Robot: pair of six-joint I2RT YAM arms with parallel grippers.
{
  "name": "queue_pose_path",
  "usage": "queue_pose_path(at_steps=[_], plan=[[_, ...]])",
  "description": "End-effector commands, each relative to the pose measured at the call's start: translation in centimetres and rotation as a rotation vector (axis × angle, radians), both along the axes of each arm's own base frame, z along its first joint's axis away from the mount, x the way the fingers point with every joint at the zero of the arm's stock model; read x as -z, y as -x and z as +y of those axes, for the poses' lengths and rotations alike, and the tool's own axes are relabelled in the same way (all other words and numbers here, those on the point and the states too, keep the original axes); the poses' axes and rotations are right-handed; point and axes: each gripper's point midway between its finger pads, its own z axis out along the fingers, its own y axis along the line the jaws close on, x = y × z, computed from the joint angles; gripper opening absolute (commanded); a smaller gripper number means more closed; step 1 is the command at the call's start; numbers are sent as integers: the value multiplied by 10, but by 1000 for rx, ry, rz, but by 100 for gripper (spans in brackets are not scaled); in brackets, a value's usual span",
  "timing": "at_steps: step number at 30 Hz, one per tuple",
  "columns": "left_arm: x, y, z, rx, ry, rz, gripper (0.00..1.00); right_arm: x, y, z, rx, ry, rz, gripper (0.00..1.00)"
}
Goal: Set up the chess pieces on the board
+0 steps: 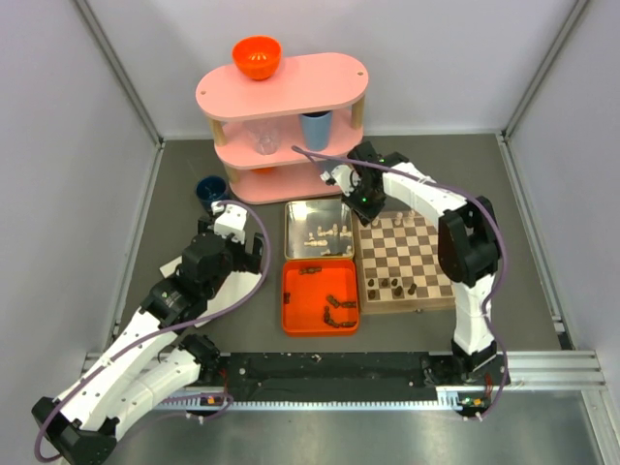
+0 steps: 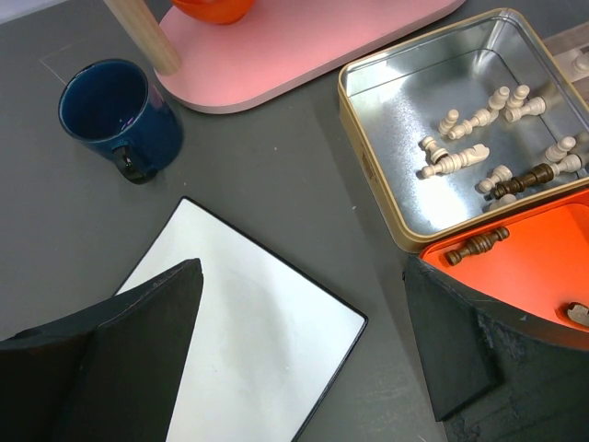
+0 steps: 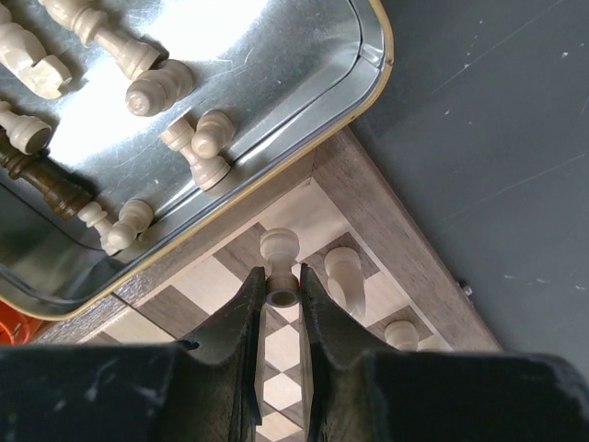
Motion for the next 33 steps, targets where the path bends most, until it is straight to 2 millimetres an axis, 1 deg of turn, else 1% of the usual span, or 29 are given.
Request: queue_pose_path(at_steps=[1, 6, 17, 23, 33], plan=[[-10, -3, -1, 6, 17, -46, 95, -7, -7, 9, -5, 5, -24, 10], [-8, -3, -2, 9, 15, -42, 95, -3, -10, 8, -1, 20, -21, 11], [-9, -2, -2, 10, 17, -42, 95, 0, -16, 9, 2, 34, -25, 14], [-9, -2, -2, 10, 17, -43, 95, 4, -15, 8, 3, 44, -16, 15], [-9, -2, -3, 15, 18, -42, 95, 6, -16, 9, 3, 46, -12, 22]])
